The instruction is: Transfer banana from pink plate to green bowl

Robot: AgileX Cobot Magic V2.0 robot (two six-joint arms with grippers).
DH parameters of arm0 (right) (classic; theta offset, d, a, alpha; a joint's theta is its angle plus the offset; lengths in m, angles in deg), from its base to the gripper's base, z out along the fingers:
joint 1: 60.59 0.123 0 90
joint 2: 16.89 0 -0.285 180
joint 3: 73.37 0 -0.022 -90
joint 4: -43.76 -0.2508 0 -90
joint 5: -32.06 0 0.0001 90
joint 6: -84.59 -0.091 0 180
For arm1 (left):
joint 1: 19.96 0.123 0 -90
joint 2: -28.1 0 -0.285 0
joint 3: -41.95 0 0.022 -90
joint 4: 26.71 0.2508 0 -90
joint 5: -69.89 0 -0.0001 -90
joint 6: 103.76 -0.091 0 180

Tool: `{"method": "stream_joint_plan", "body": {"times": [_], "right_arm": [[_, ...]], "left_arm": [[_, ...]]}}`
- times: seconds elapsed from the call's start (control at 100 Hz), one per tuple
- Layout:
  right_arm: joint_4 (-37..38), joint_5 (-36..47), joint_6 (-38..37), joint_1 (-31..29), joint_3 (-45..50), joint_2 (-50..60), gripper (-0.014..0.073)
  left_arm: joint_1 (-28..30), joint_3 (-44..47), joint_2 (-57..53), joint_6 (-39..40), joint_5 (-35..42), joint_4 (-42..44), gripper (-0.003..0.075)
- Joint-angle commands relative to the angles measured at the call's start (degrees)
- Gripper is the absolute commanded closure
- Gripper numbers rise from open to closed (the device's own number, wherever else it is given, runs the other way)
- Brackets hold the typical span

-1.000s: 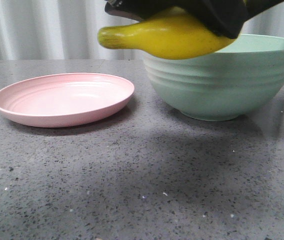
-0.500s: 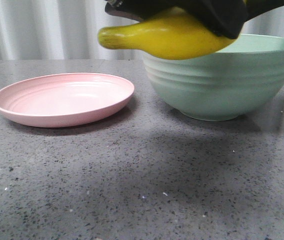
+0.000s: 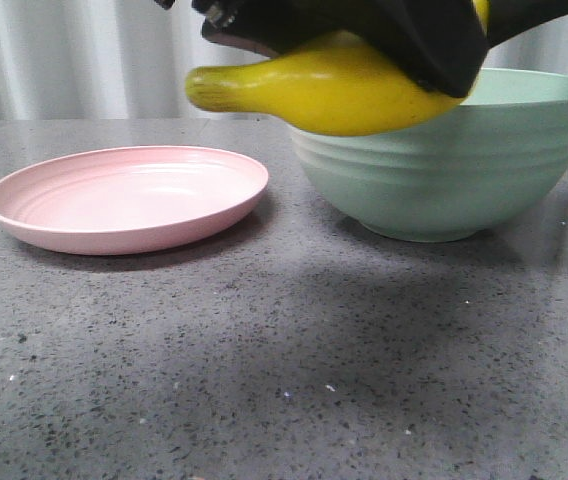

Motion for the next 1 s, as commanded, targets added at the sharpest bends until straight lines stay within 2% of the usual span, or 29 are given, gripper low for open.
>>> {"method": "stream_joint_plan", "body": {"times": [0.0,0.27,0.5,0.6,0.79,0.89,0.99], "right_arm": [[-0.80,1.75,0.29,-0.02,-2.20,1.03,0.0249],[-0.80,1.89,0.29,-0.02,-2.20,1.03,0.0249],[-0.80,2.45,0.29,-0.02,-2.20,1.03,0.0253],[-0.80,2.45,0.29,-0.02,-2.20,1.03,0.0326],[-0.80,2.54,0.29,-0.02,-2.20,1.03,0.0542],[-0.80,2.54,0.29,-0.02,-2.20,1.03,0.0586],[-0.80,2.54,0.29,-0.02,-2.20,1.03,0.0590]], "left_arm": [[-0.35,-2.23,-1.57,-0.20,4.01,-1.09,0.0554],[-0.35,-2.23,-1.57,-0.20,3.88,-1.21,0.0546],[-0.35,-2.23,-1.57,-0.20,3.88,-1.21,0.0484],[-0.35,-2.23,-1.57,-0.20,3.88,-1.21,0.0466],[-0.35,-2.23,-1.57,-0.20,3.88,-1.21,0.0466],[-0.35,-2.23,-1.57,-0.20,4.37,-0.98,0.0466],[-0.35,-2.23,-1.57,-0.20,5.16,-0.98,0.0440]]}}
